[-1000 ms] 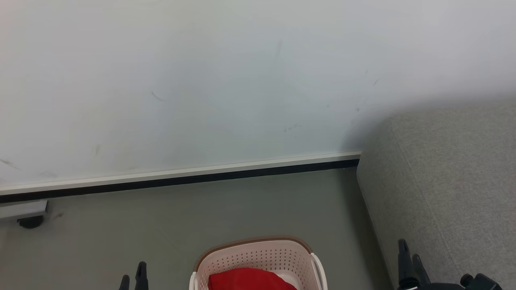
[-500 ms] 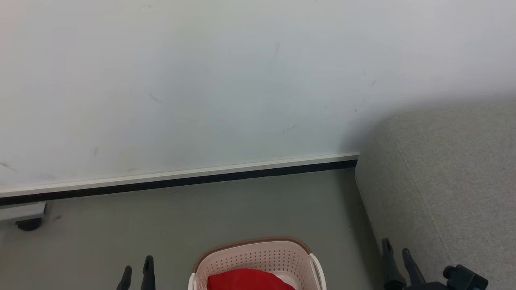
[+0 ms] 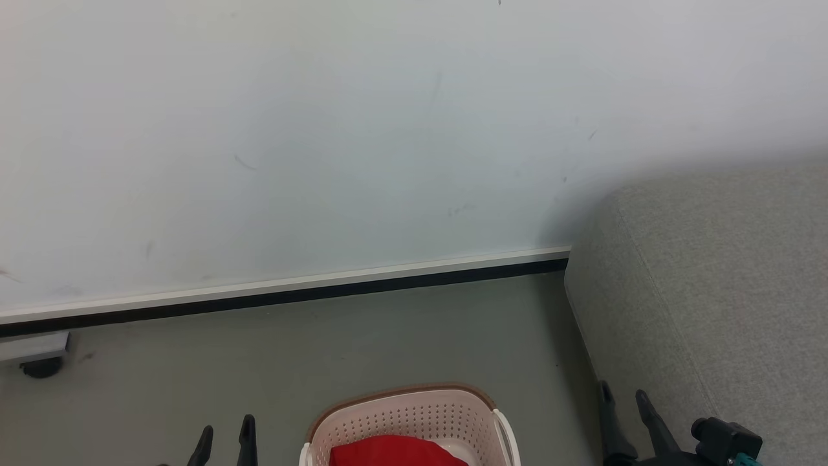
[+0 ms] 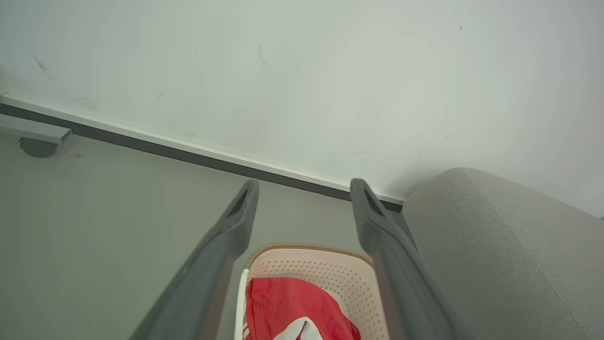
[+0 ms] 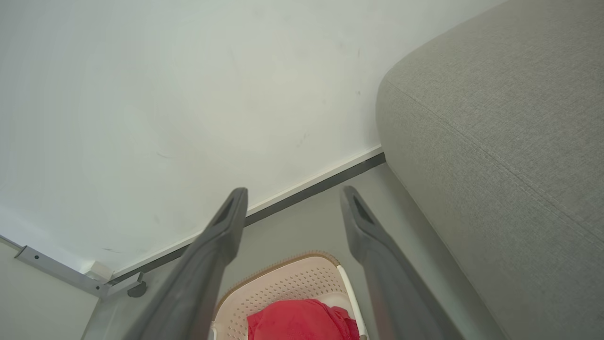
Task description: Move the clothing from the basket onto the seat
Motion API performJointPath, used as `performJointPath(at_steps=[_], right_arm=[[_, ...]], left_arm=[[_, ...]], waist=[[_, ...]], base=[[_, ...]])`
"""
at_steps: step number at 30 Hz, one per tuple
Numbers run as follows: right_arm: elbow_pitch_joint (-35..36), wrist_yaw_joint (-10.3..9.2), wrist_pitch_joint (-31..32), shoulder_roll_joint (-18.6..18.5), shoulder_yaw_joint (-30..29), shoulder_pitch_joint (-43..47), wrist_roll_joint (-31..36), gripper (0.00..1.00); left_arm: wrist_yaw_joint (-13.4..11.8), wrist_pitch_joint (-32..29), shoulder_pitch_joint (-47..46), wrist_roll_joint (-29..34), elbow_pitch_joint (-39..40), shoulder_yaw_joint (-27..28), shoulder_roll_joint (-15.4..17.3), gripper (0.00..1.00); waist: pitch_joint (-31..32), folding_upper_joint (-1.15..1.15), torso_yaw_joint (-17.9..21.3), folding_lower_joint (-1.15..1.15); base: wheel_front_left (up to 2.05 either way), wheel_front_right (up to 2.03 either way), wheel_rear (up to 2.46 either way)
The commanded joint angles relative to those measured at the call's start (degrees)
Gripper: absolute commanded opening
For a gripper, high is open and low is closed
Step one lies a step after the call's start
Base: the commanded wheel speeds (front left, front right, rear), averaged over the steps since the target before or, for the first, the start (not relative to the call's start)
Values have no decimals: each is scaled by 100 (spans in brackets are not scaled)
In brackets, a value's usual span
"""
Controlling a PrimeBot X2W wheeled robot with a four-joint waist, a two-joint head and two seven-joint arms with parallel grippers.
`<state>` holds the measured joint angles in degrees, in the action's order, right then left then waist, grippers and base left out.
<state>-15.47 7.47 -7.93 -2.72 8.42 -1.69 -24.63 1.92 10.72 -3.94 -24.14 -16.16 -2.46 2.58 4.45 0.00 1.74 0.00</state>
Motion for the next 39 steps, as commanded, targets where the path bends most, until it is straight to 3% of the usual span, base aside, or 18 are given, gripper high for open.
performJointPath(at_steps=[1, 12, 20, 39], right_arm=[[57, 3, -38, -24, 10, 33, 118, 100], [77, 3, -67, -24, 15, 100, 762, 100], [91, 4, -67, -24, 62, 111, 1124, 100], [46, 4, -170, -24, 170, 100, 1610, 100]], left_arm=[[-14, 56, -96, 157, 6, -9, 47, 100], [-66, 197, -4, 620, 29, 69, 47, 100], [38, 291, 82, 871, -44, 27, 47, 100], [-156, 462, 155, 1235, -71, -106, 43, 100]], waist=[[4, 0, 3, 0], [48, 0, 3, 0], [75, 0, 9, 0], [146, 0, 56, 0]], base=[[0, 0, 0], [0, 0, 0], [0, 0, 0], [0, 0, 0]])
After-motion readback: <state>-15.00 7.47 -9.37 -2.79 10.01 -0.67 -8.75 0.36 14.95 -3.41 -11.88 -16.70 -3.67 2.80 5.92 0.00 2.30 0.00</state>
